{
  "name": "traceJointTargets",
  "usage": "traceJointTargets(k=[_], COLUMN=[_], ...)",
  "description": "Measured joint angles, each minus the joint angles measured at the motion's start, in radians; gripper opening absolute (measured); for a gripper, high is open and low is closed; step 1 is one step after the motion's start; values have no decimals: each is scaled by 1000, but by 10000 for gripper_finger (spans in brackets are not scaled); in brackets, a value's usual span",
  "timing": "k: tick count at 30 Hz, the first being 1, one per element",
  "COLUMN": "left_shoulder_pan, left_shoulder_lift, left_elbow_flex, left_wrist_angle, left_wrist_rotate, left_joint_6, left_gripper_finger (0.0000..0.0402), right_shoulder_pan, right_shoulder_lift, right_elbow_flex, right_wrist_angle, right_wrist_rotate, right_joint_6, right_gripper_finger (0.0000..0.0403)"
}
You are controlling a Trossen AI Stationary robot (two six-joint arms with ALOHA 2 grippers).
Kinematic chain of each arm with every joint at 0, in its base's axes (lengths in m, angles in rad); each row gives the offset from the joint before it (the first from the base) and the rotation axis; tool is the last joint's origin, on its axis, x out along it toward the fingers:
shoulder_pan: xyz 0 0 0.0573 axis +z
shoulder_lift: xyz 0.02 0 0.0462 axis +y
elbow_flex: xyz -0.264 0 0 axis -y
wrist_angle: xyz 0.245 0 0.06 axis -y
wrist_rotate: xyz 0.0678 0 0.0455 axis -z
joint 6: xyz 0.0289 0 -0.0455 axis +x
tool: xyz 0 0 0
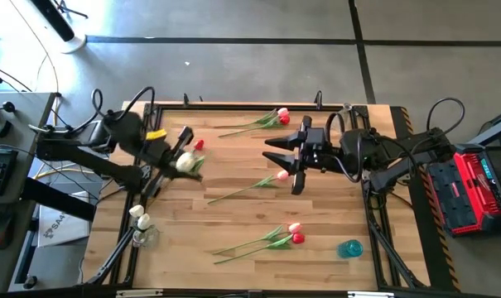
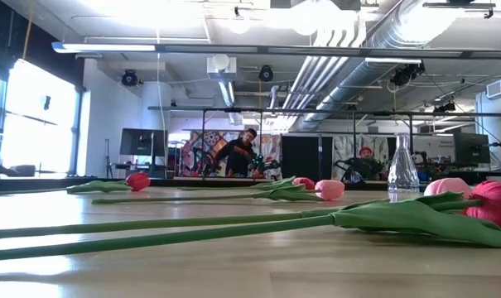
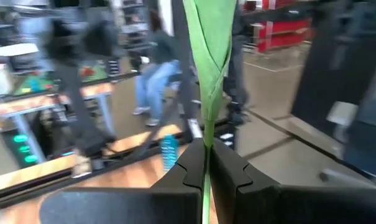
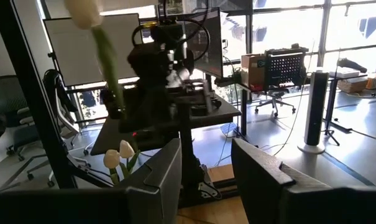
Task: Sort flowers into vase by color
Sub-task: Put the white flower into the bottom transparent vase
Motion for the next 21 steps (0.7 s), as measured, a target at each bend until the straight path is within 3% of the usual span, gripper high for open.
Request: traceJointTargets(k=[9, 15, 21], left_shoulder_pan=[-195, -266, -294], left_shoulder_lift=[-143, -243, -228], left_elbow_flex=[0, 1, 11], left_wrist_angle=[-146, -159, -77], left_wrist_rotate=[28, 17, 52], left_joint_6=[-13, -82, -127], left_gripper_finger=[0, 0, 0], right_shoulder_pan=[0, 0, 0], right_shoulder_lift=[0, 0, 0], right_elbow_flex=[0, 0, 0], right_wrist_angle=[-1, -2, -4], right_wrist_rotate=[0, 0, 0], right_joint_6=[0, 0, 0], right_gripper_finger=[130, 130, 130])
